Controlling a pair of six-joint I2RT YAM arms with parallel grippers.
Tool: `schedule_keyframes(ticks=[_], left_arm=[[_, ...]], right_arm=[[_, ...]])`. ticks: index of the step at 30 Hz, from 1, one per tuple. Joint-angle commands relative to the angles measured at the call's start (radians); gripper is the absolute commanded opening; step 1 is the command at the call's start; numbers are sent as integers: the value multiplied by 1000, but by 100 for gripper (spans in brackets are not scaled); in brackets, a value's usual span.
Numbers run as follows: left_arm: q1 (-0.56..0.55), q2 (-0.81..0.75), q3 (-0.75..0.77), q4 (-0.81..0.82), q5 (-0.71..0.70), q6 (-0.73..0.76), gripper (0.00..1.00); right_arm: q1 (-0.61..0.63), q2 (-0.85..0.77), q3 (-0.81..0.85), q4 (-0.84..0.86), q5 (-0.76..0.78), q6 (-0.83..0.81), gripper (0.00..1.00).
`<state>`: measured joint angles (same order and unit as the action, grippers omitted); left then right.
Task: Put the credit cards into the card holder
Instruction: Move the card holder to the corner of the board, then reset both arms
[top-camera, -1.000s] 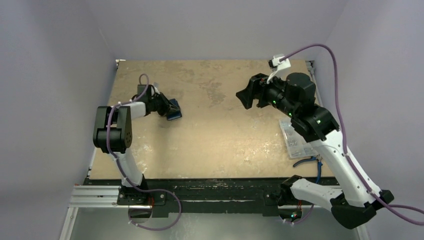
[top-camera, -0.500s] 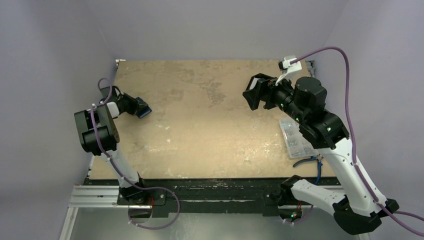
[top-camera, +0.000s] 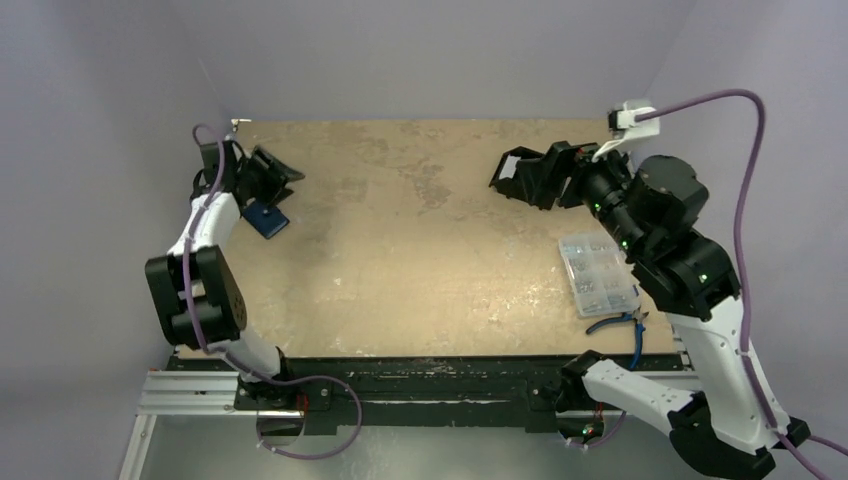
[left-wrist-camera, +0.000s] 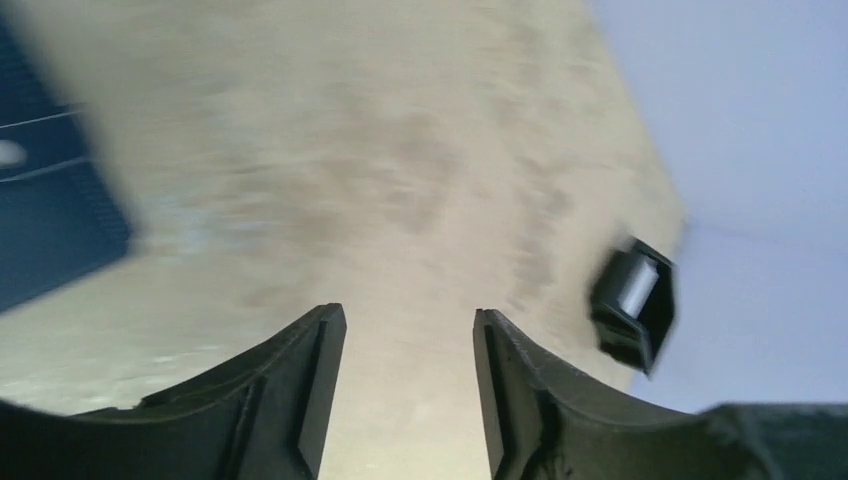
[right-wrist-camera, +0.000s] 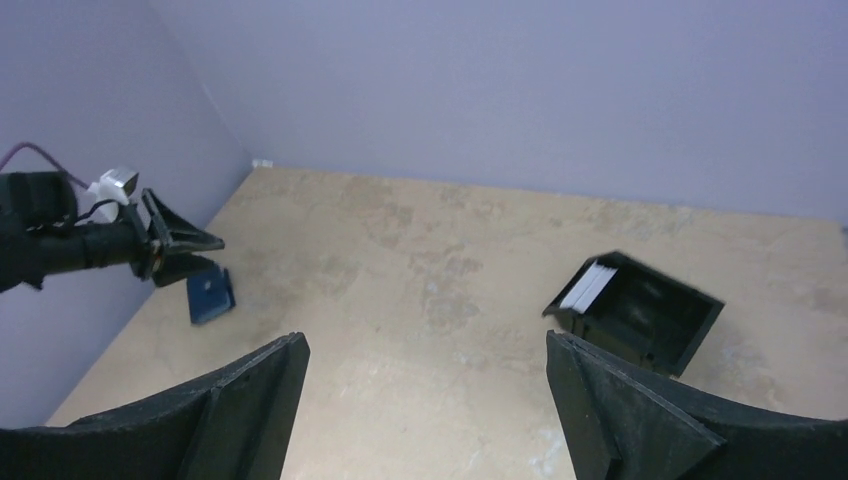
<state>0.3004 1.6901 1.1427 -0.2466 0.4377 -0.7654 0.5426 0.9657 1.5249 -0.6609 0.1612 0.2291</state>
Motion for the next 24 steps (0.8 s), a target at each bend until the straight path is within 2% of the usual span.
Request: schedule_keyframes(ticks=[1,6,9,11,16,24], left_arm=[[-140,-248,147,-3,59,13,58],[-233,-442,258,90,131,36,75],[-239,-548,311,153,162,76,83],[-239,-616,351,138,146,152,86],[-238,-656,534,-58,45,322,89],[-241,-657,588,-54,64,295,92]], right_arm=[[-3,-36,131,-7,144,-28,99],[-3,-81,221,1,263,-50,99],[-4,-113,273,24,309,-84,99],[-3,-136,301,41,335,-109,99],[-3,-191,351,54,357,-121,99],[-4,-228,353,23,329,-88,99]])
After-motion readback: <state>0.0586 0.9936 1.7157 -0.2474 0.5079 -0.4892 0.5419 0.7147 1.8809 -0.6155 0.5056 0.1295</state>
